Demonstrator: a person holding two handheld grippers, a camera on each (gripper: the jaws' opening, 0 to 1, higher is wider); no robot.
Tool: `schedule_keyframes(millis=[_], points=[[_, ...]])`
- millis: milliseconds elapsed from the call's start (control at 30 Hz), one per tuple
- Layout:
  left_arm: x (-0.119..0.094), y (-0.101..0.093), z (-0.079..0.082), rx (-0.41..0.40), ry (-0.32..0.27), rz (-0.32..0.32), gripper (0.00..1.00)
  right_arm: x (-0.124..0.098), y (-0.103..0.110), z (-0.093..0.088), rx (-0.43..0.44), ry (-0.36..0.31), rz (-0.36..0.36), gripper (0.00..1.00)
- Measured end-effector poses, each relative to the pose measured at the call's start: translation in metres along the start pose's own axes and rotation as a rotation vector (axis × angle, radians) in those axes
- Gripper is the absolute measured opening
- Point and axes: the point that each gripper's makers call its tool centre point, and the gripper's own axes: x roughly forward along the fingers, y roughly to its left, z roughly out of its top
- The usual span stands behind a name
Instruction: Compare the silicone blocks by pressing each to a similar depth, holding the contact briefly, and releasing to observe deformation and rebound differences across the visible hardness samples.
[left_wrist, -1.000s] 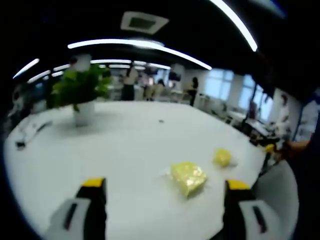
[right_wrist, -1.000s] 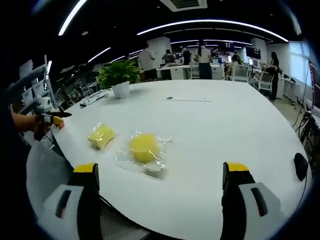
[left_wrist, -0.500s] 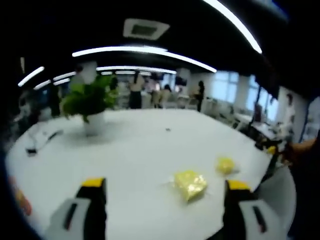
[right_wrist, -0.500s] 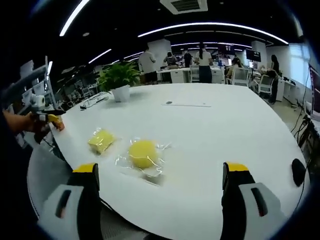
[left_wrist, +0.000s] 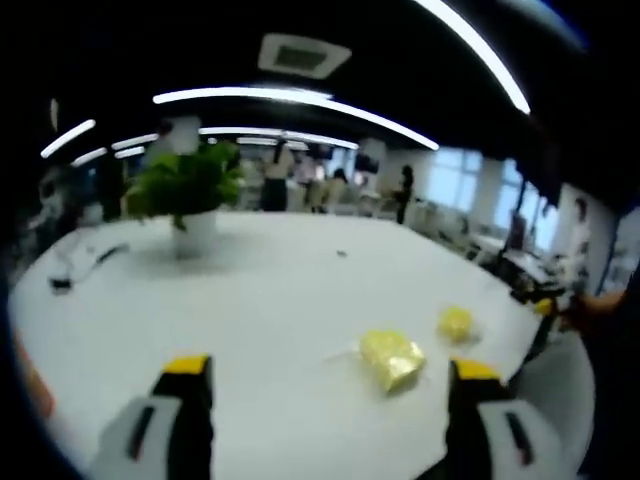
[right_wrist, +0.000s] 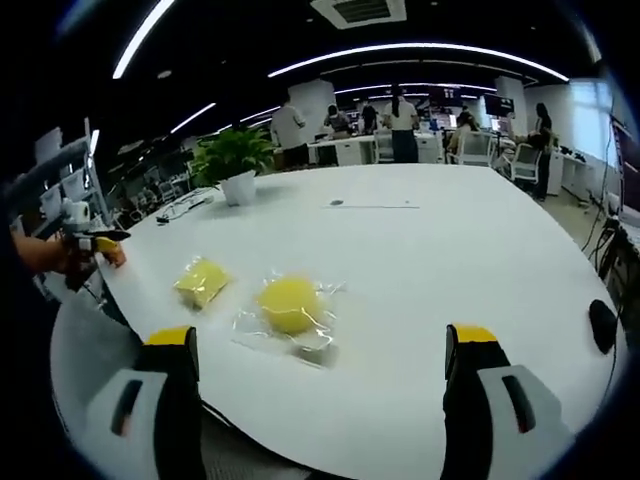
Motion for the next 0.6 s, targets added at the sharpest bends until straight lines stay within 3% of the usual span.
schedule_keyframes(millis=[100, 233, 600], points=[[0.004, -0.001, -0.001, 0.007, 0.019, -0.021, 1.0, 0.0, -0.005, 0.002, 0.02, -0.014, -0.032, 0.96], [0.007, 0.0, 0.004, -0.004, 0.008, -0.026, 1.0, 0.001, -0.001, 0.006, 0.027, -0.015, -0.03, 0.96], [0.015, 0.005, -0.001, -0.009, 0.024, -0.033, 1.0, 0.0, -0.002, 0.012, 0.006, -0.003, -0.033, 0.96]])
